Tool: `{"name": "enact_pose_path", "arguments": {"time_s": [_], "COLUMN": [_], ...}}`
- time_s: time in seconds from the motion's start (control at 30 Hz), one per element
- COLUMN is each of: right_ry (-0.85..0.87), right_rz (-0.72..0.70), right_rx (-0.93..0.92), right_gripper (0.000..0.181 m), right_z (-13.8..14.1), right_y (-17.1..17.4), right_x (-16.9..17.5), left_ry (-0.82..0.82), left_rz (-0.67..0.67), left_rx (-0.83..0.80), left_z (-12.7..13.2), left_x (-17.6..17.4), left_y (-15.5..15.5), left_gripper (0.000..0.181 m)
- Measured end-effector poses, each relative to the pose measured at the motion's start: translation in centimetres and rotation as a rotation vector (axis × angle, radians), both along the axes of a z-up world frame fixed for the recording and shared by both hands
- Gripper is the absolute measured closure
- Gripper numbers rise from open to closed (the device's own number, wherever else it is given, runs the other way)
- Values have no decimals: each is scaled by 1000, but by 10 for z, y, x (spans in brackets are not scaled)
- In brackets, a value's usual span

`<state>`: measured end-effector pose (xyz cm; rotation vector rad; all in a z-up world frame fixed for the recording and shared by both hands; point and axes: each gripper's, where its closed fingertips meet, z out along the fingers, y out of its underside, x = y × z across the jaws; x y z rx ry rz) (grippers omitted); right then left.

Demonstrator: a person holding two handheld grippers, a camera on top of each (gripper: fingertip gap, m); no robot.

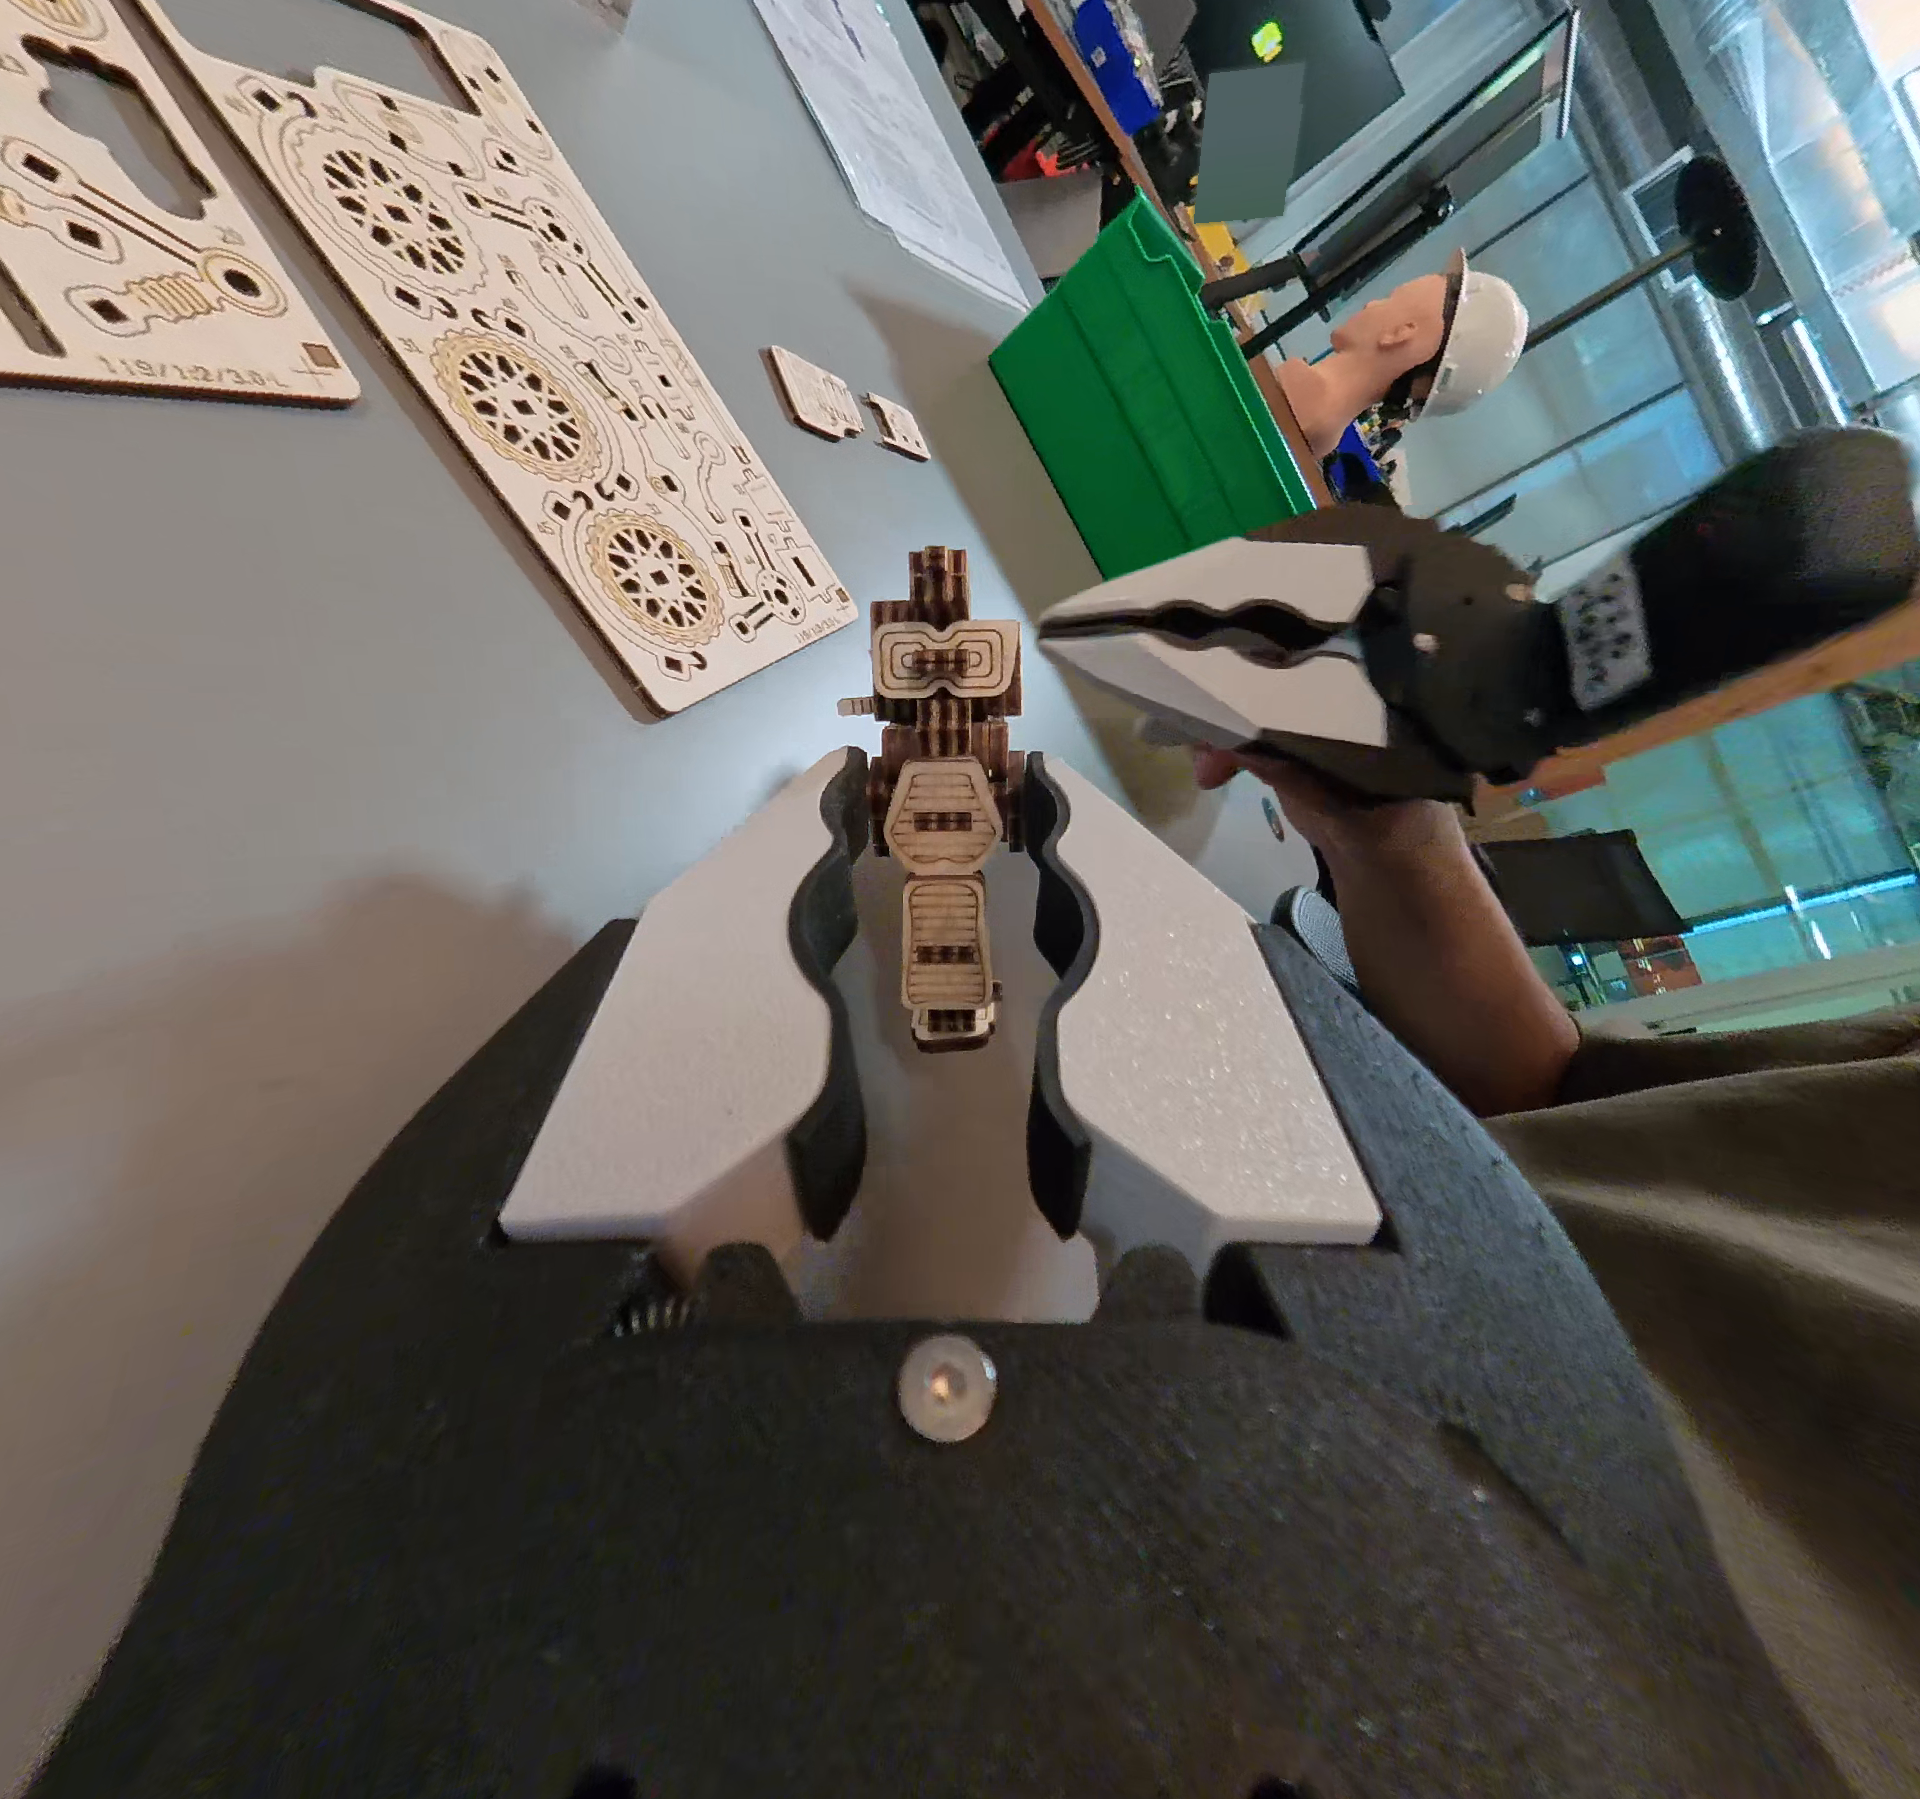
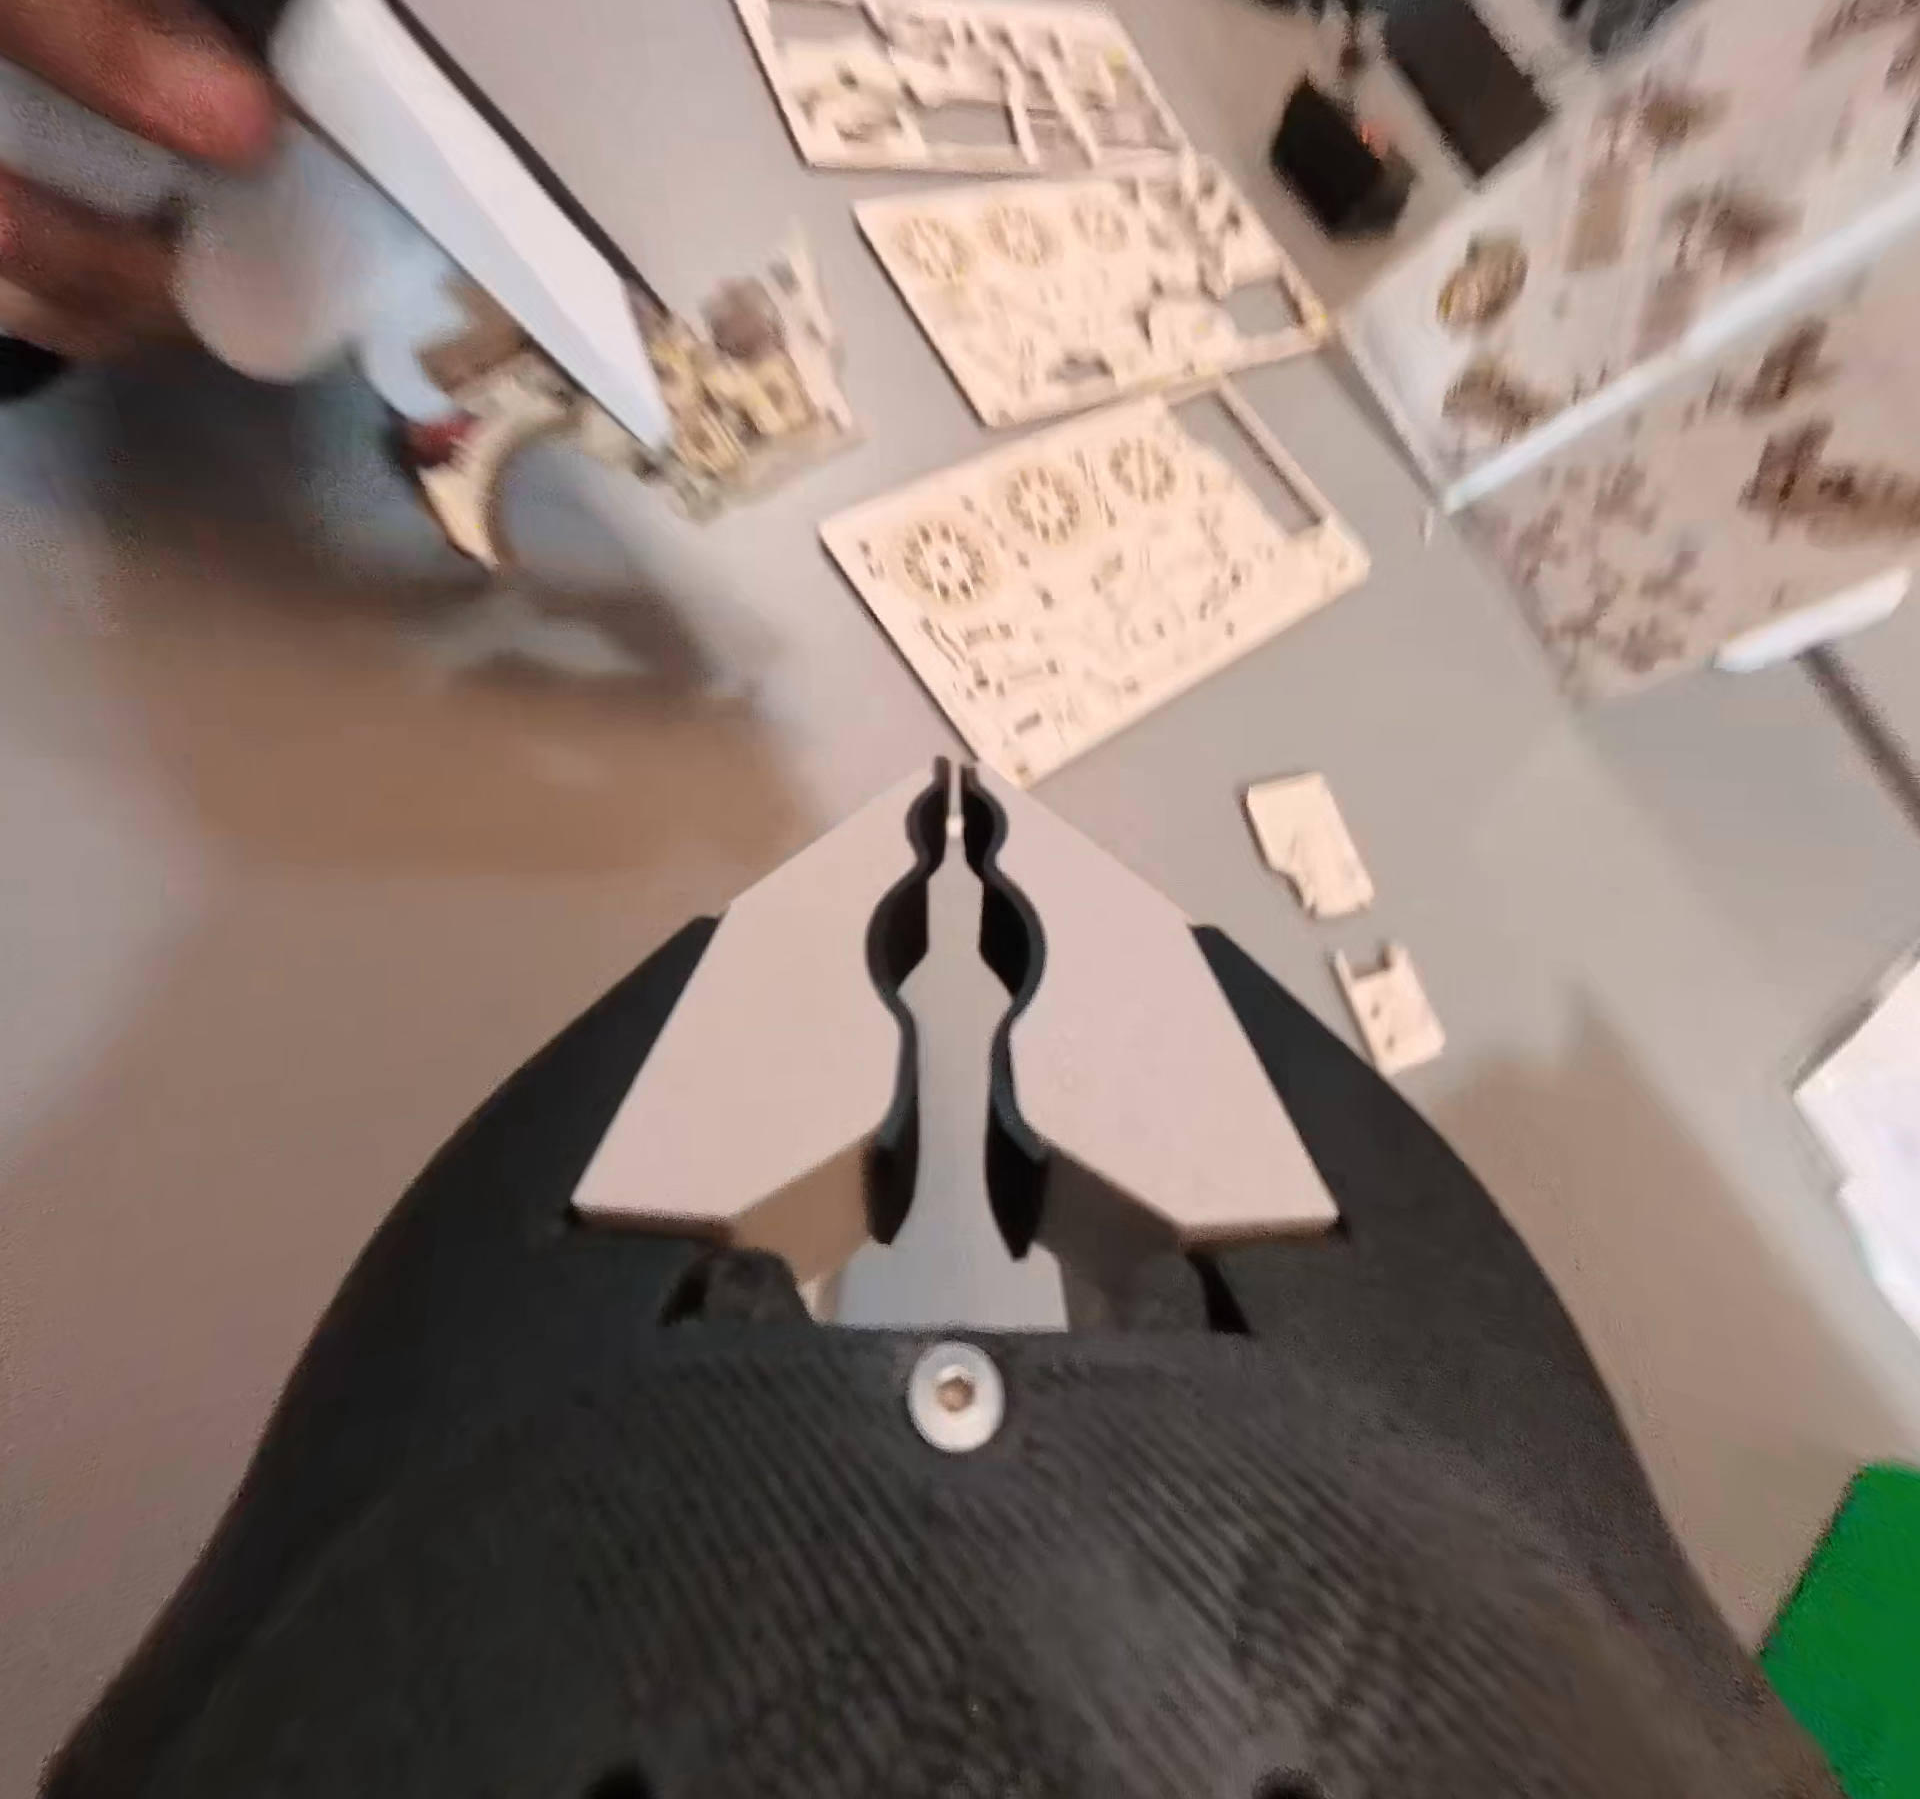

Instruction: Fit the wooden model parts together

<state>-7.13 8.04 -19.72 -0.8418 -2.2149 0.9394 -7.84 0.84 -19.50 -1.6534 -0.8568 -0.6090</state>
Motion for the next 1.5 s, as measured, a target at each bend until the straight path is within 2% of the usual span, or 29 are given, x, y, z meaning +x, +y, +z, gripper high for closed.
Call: {"name": "enact_pose_path", "arguments": {"time_s": [0.07,0.13,0.23,0.3,0.53,0.73,0.93,1.03,1.1,1.17,1.33,1.5], "right_ry": [-135,-271,-397,-439,-345,-306,-348,-291,-242,-269,-351,-348], "right_rz": [-89,-131,-131,-128,-131,-96,91,123,102,52,21,-66], "right_rx": [-63,-204,-386,-427,-330,-223,-214,-253,-227,-176,-217,-111], "right_gripper": [171,160,148,143,144,139,158,158,158,157,156,160], "right_z": [-22,-35,-38,-40,-39,-46,-44,-31,-26,-34,-38,-48], "right_y": [16,14,-1,-5,3,2,-23,-26,-17,-6,-22,-17], "right_x": [-1,2,3,1,-9,-11,12,14,9,7,13,11], "left_ry": [-10,-20,-27,-31,6,-45,-32,-34,-41,-39,-39,-33], "left_rz": [2,1,-7,-19,-75,-86,-89,-88,-91,-91,-91,-106], "left_rx": [4,6,1,-8,-87,-53,-66,-67,-64,-65,-64,-68], "left_z": [0,-1,-3,-5,-16,-15,-16,-17,-16,-17,-17,-17], "left_x": [-1,-1,-1,1,8,10,9,9,9,9,9,11], "left_y": [0,0,1,2,3,5,4,3,3,3,4,4], "left_gripper": [153,153,153,152,152,153,153,153,153,153,153,152]}}
